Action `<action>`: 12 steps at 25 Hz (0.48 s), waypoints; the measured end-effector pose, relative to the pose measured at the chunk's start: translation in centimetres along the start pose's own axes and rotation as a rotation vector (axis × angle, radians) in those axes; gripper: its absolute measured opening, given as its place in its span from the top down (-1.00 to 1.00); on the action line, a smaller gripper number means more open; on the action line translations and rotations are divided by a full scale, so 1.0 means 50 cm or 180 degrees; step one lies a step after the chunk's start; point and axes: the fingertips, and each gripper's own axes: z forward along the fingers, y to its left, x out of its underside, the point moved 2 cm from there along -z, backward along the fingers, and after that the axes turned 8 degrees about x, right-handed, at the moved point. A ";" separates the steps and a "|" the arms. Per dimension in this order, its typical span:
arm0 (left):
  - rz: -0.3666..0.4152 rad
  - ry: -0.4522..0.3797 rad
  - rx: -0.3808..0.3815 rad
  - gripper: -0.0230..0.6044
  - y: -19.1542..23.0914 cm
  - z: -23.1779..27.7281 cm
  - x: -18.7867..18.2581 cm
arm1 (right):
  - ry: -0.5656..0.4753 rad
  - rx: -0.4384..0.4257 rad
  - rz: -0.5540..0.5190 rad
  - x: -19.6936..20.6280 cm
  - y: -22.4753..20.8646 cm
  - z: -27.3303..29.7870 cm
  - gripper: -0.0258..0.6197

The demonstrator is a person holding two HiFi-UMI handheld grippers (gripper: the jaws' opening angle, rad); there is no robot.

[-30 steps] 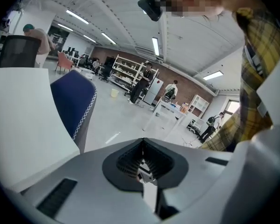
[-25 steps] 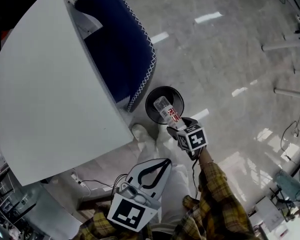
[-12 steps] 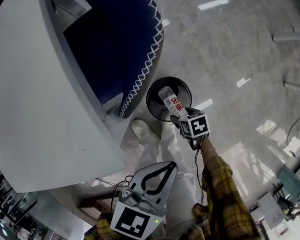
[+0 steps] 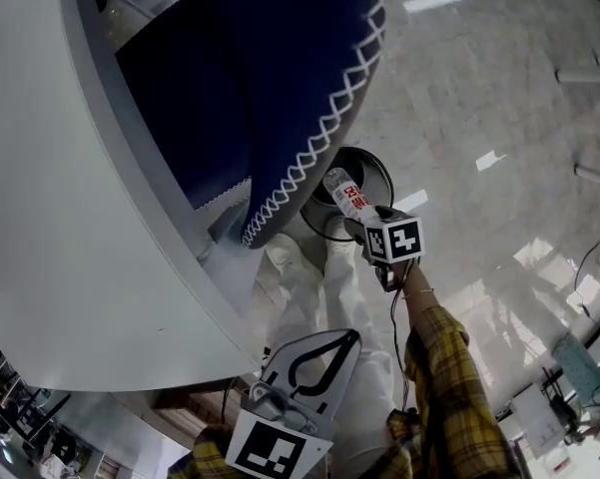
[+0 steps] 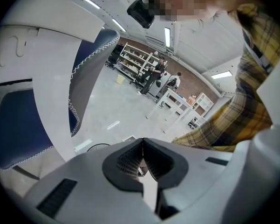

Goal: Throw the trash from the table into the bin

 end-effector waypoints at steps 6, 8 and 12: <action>-0.0005 0.0020 0.0012 0.90 0.006 0.010 0.005 | -0.0121 -0.0029 -0.0001 -0.018 0.005 -0.002 -0.04; -0.0008 0.0031 0.0018 0.90 0.009 0.014 0.009 | -0.0110 -0.0050 0.0024 -0.016 0.006 -0.004 -0.04; -0.0008 0.0030 0.0021 0.90 0.012 0.019 0.009 | -0.0109 -0.0083 0.0088 -0.018 0.009 -0.028 -0.04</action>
